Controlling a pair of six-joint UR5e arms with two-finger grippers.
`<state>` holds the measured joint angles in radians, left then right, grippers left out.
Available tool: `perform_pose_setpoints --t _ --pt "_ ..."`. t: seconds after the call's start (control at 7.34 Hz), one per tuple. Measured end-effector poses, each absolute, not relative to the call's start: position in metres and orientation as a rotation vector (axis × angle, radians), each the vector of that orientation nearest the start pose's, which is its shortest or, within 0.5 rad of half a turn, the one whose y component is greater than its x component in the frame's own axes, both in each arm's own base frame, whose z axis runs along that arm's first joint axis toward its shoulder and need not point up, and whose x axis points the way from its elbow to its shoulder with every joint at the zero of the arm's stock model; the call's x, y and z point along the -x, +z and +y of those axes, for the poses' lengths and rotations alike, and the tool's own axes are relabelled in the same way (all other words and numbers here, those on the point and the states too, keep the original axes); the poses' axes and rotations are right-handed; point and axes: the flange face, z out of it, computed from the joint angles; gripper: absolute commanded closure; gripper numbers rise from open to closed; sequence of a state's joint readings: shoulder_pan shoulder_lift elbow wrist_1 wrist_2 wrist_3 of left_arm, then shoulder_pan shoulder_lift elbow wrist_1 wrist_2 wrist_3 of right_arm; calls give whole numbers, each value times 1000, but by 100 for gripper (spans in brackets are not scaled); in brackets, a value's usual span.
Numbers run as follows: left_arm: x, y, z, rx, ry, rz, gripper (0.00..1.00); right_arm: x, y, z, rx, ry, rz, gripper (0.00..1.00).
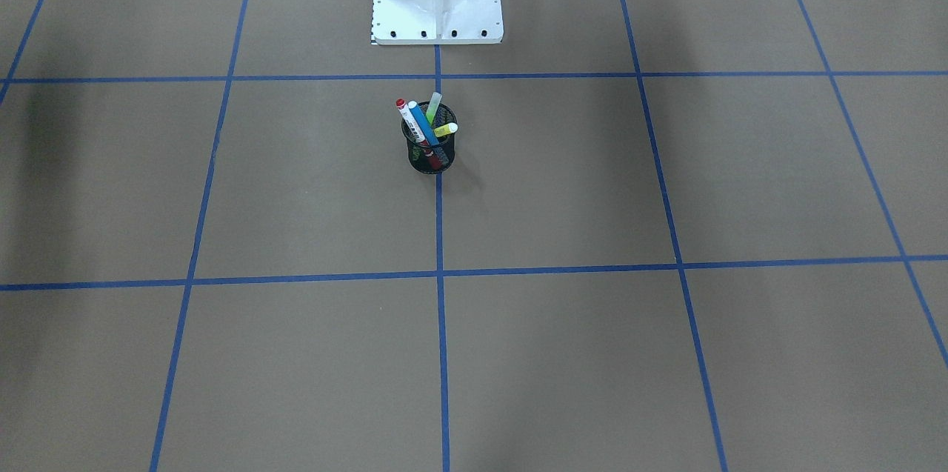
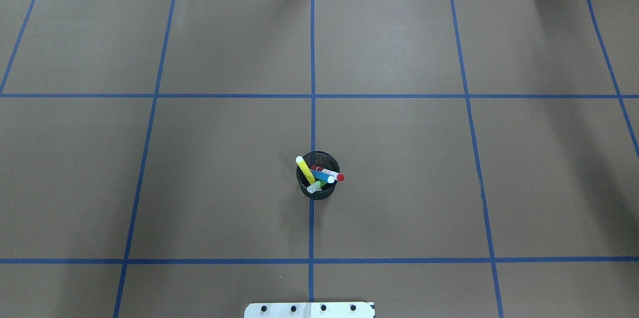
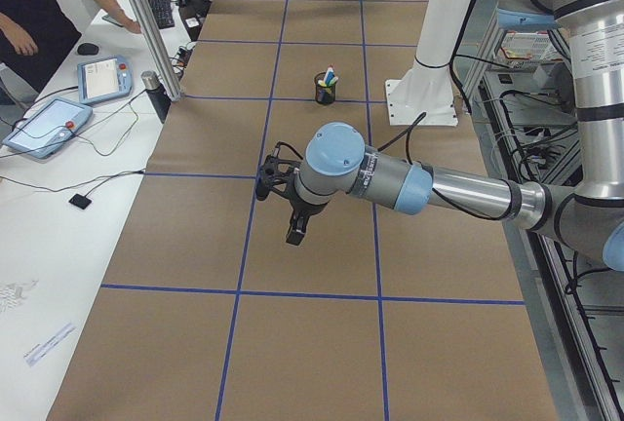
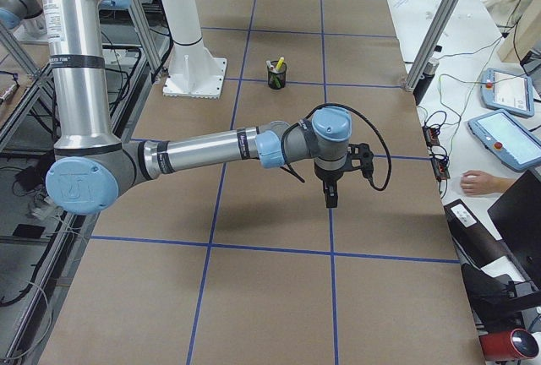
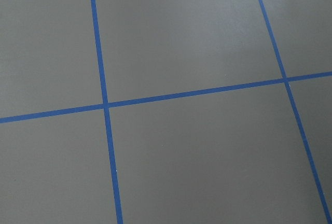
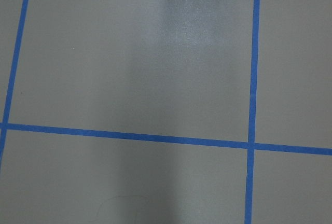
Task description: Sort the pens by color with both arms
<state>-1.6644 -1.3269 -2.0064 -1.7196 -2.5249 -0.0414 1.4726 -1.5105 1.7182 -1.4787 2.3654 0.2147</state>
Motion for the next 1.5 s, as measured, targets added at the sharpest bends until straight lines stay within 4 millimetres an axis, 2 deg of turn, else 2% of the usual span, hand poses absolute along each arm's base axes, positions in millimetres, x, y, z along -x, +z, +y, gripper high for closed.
perform_pose_setpoints --t 0.41,0.68,0.95,1.23,1.5 --pt "89 521 -389 -338 39 935 0 -10 542 -530 -158 -10 -824 0" --pt "89 521 -389 -338 39 935 0 -7 527 -540 -180 -21 -831 0" --pt "89 521 -389 -339 40 935 0 10 500 -560 -203 -53 -846 0" --pt "88 521 -389 -338 40 936 0 43 455 -594 -190 -80 -857 0" --pt "88 522 -389 -335 38 937 0 81 408 -620 -142 -42 -872 0"
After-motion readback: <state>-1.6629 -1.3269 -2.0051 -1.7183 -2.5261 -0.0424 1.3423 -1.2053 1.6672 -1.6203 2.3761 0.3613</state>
